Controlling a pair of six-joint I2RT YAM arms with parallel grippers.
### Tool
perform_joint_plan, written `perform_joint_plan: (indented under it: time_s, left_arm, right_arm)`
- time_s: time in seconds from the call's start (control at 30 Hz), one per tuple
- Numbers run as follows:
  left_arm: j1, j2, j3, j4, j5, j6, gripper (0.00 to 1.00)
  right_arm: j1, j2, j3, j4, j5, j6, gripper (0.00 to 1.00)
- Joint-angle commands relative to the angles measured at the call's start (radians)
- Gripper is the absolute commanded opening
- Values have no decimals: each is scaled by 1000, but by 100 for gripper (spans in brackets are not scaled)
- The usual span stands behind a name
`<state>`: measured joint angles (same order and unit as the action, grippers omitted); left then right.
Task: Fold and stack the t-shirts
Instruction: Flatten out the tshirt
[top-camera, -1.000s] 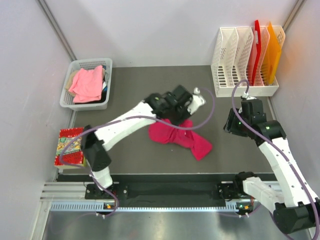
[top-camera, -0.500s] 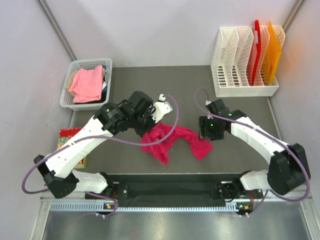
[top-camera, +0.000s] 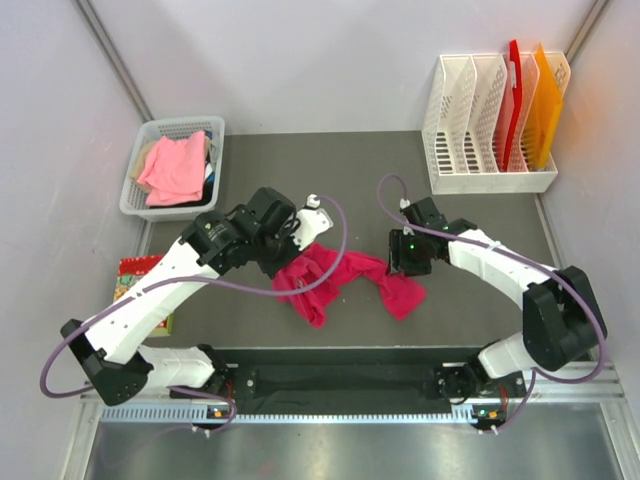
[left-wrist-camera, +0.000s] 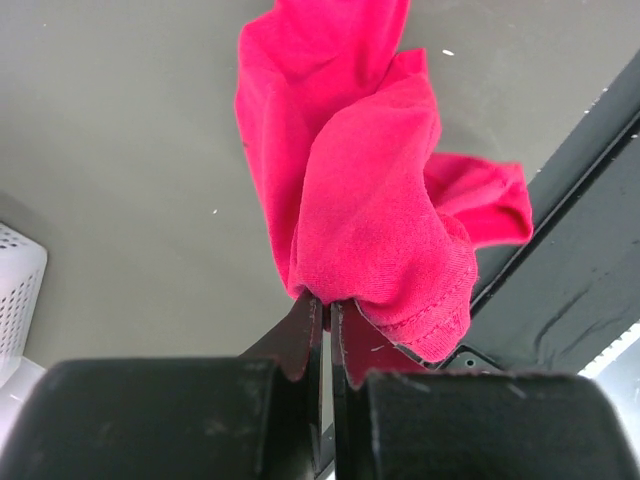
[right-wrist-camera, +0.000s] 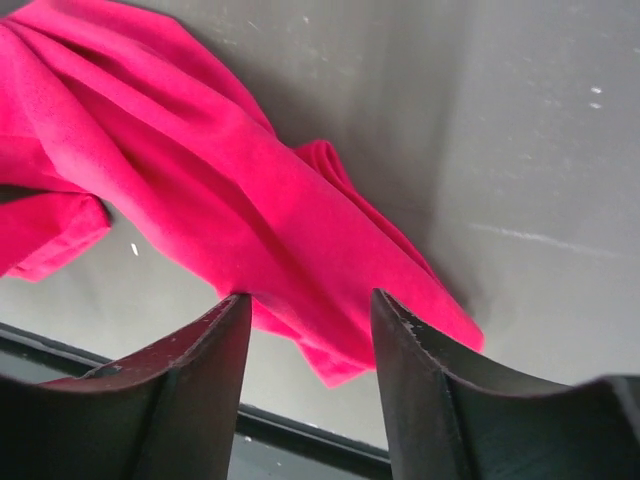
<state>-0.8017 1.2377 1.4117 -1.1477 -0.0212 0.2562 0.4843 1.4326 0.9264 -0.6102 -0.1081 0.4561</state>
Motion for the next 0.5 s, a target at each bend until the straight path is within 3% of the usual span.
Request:
perform_joint_plan:
  time_s: [0.0,0.17,0.27,0.3,0.47]
  left_arm:
    - [44,-23,-2,37,-13,29,0]
    - [84,-17,-16,45,-6,46,0]
    - [110,-17,-22,55,-13,61,0]
    - [127,-17,-20,59,-16,72,0]
    - [180,-6,62,78,-66,127,0]
  right_arm:
    - [7,11,-38,85,-62,18,50]
    - [8,23,-72,113,-120,16,41]
    - [7,25,-72,107,-131,15,17]
    - [7,19,-57,90,-117,12,3]
    - [7,-101,76,-25,0,-22,0]
